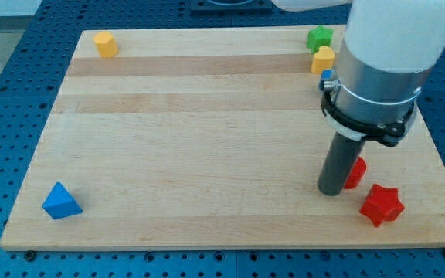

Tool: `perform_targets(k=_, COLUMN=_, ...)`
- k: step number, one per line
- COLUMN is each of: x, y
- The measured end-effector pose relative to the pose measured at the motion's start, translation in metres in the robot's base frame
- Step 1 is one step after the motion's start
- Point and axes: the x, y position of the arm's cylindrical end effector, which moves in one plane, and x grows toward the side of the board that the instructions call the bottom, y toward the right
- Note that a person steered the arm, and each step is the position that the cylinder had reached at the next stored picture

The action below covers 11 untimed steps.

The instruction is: Slide the blue triangle closer to the red circle

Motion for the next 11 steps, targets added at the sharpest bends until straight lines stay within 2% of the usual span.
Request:
perform_targets(k=4, x=-0.002, y=0.009)
perform_targets(k=5, x=0.01, y=-0.036)
perform_targets(k=7, x=0.069, y=-0.14)
perform_targets(k=9, x=0.066, y=-0.366)
perform_targets(k=11, x=0.05, y=-0.381)
